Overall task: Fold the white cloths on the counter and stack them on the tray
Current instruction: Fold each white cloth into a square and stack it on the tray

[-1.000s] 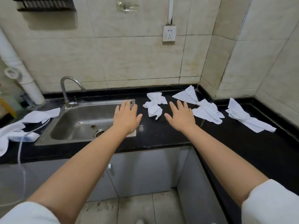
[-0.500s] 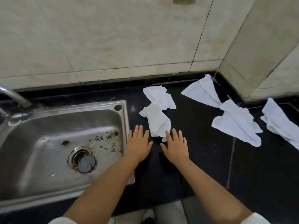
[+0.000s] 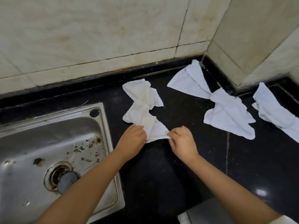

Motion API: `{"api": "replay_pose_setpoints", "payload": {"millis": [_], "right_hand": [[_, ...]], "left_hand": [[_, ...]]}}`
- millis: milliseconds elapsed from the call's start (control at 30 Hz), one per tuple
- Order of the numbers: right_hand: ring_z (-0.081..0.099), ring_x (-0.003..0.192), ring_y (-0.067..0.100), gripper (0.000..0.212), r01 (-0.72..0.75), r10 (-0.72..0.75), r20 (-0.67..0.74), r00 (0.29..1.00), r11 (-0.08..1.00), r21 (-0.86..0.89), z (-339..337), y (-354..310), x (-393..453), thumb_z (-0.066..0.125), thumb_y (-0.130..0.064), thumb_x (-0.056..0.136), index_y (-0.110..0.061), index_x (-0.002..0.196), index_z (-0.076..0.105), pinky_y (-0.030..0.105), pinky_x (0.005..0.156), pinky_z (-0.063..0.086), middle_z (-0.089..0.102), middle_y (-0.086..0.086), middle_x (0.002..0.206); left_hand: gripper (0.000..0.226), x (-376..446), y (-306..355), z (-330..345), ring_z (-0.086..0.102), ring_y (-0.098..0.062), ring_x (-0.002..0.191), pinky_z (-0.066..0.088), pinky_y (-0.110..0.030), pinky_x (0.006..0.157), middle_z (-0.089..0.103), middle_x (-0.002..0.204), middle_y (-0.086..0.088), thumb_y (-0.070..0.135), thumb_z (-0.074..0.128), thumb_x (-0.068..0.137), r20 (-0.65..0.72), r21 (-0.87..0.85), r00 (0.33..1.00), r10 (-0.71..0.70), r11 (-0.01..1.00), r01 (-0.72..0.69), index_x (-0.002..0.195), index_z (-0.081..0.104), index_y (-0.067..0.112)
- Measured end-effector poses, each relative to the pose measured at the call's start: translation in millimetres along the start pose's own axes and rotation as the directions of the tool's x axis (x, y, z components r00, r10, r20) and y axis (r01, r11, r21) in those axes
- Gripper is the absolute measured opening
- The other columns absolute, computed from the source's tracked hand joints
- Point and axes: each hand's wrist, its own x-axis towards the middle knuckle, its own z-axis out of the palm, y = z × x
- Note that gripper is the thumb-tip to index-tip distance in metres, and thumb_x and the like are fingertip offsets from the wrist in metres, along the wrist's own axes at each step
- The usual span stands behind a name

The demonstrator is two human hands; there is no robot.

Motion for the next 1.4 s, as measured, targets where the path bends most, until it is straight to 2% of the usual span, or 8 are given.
{"api": "replay_pose_setpoints", "payload": {"millis": [200,367,600,733,1000,1133,1233,1400], "right_hand": [[0.063,0.058,0.026,0.023,-0.084,0.086,-0.138,0.987,0.996,0.023,-79,49,-22,0.052,-0.013,0.078,-0.002,0.079,0.073,0.027,0.059,0.051,0.066,0.010,0.065],[0.067,0.066,0.029,0.037,-0.348,0.319,-0.350,0.881,0.937,-0.022,-170,102,-64,0.043,-0.022,0.079,0.000,0.083,0.072,0.025,0.063,0.044,0.069,0.014,0.072],[0.064,0.064,0.034,0.029,-0.644,0.421,-0.699,0.578,0.762,-0.073,-298,166,-182,0.049,-0.014,0.081,0.004,0.085,0.071,0.025,0.063,0.038,0.067,0.021,0.072],[0.063,0.062,0.034,0.031,-0.709,0.416,-0.718,0.557,0.689,-0.150,-321,169,-276,0.046,-0.016,0.080,0.004,0.082,0.070,0.029,0.061,0.045,0.066,0.019,0.069],[0.065,0.065,0.031,0.011,-0.759,0.732,-0.206,0.650,0.614,-0.215,-267,148,-436,0.063,-0.006,0.074,-0.007,0.078,0.073,0.030,0.061,0.053,0.069,0.009,0.072],[0.061,0.087,0.026,0.017,-0.820,0.819,0.270,0.507,0.555,-0.141,-236,128,-462,0.056,-0.016,0.088,-0.005,0.087,0.069,0.035,0.076,0.048,0.067,0.010,0.090],[0.060,0.087,0.025,0.022,-0.873,0.798,0.474,0.373,0.475,-0.113,-219,123,-461,0.053,-0.020,0.089,-0.003,0.084,0.067,0.036,0.079,0.047,0.065,0.011,0.091],[0.038,0.052,0.010,0.042,-0.934,0.690,0.672,0.269,0.358,0.006,-209,121,-450,0.053,-0.013,0.089,-0.021,0.050,0.041,0.022,0.056,0.032,0.040,-0.006,0.053]], "left_hand": [[0.029,49,31,-23,0.059,-0.022,0.053,0.036,-0.027,0.067,0.061,0.060,-0.004,0.021,0.042,0.081,-0.101,-0.135,0.977,0.189,0.970,-0.201,0.070,0.066,0.008],[0.020,125,109,-39,0.060,-0.026,0.057,0.050,-0.031,0.045,0.059,0.065,-0.009,0.022,0.040,0.085,-0.095,-0.275,0.955,0.280,0.915,-0.296,0.081,0.057,0.013],[0.044,205,278,-82,0.064,-0.033,0.075,0.050,-0.037,0.063,0.064,0.078,-0.018,0.028,0.034,0.087,-0.249,-0.387,0.869,0.427,0.779,-0.494,0.084,0.068,0.001],[0.038,203,353,-70,0.065,-0.030,0.074,0.039,-0.026,0.066,0.065,0.079,-0.016,0.024,0.037,0.088,-0.219,-0.407,0.753,0.620,0.644,-0.648,0.086,0.067,0.002],[0.038,150,417,7,0.062,-0.025,0.089,0.047,-0.032,0.075,0.066,0.094,-0.008,0.028,0.036,0.093,0.221,-0.428,0.471,0.854,0.519,-0.740,0.094,0.068,0.007],[0.020,126,431,34,0.057,-0.020,0.093,0.046,-0.032,0.082,0.063,0.099,-0.004,0.017,0.048,0.093,0.663,-0.382,0.230,0.713,0.586,-0.715,0.098,0.064,0.008],[0.016,117,435,42,0.056,-0.017,0.092,0.043,-0.027,0.079,0.060,0.098,0.000,0.019,0.052,0.091,0.785,-0.375,0.119,0.608,0.619,-0.690,0.100,0.064,0.011],[0.022,117,434,45,0.048,-0.012,0.088,0.037,-0.022,0.077,0.059,0.105,-0.005,0.018,0.058,0.089,0.892,-0.369,-0.079,0.446,0.615,-0.697,0.108,0.062,0.008]]}}
